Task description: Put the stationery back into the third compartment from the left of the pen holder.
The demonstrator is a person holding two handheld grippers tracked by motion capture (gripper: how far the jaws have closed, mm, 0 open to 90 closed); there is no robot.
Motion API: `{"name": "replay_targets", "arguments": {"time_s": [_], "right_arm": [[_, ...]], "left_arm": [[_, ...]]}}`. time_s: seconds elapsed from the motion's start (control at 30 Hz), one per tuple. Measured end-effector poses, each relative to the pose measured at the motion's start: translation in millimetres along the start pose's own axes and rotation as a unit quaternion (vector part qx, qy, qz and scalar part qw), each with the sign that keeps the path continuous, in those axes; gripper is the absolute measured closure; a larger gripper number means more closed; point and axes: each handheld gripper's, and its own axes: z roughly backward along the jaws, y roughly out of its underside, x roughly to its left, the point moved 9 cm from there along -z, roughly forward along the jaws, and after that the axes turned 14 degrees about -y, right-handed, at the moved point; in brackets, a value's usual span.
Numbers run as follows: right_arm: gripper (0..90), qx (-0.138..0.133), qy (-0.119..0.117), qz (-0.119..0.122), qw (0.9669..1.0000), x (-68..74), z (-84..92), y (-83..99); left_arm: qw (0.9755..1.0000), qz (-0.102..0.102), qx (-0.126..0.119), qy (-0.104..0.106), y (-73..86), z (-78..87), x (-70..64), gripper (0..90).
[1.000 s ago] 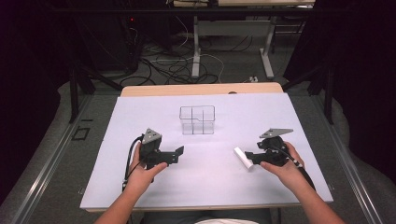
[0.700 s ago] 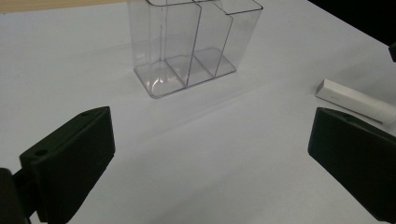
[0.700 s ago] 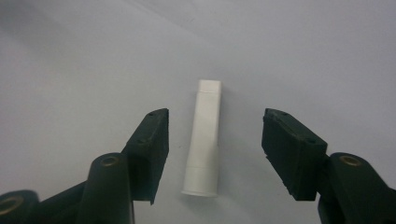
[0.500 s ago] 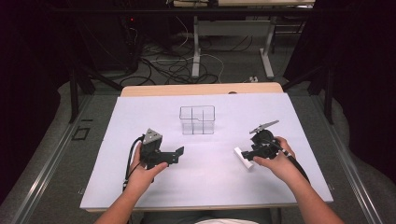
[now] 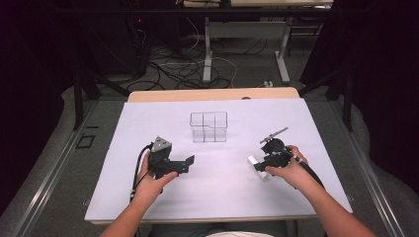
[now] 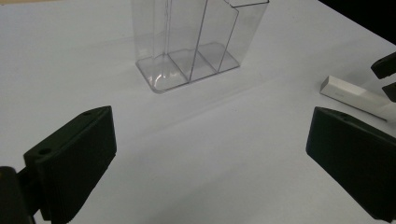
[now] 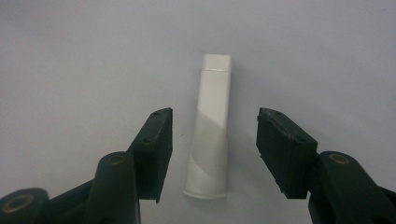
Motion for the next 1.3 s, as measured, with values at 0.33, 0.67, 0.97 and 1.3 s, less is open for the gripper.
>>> {"name": "replay_targets", "arguments": {"time_s": [0.33,0.67,0.97,1.3], "right_arm": [[48.6,0.044,-0.015,-0.027,0.9986,-6.1,-9.1,5.5],[52.5,0.073,-0.016,-0.047,0.9961,-7.0,-15.3,5.5],[54.9,0.076,-0.019,-0.068,0.9946,-4.4,-24.0,5.9],[67.2,0.079,-0.009,-0.071,0.9943,-6.1,-26.7,6.6]], "left_arm": [[1.0,-0.002,0.005,0.003,2.2,-2.3,-1.2,2.0],[1.0,0.002,0.007,0.005,2.9,-2.8,-2.4,2.0],[1.0,-0.003,0.008,0.004,3.3,-3.3,-1.9,2.0],[0.9999,-0.002,0.009,0.006,4.1,-4.1,-2.7,2.0]]}}
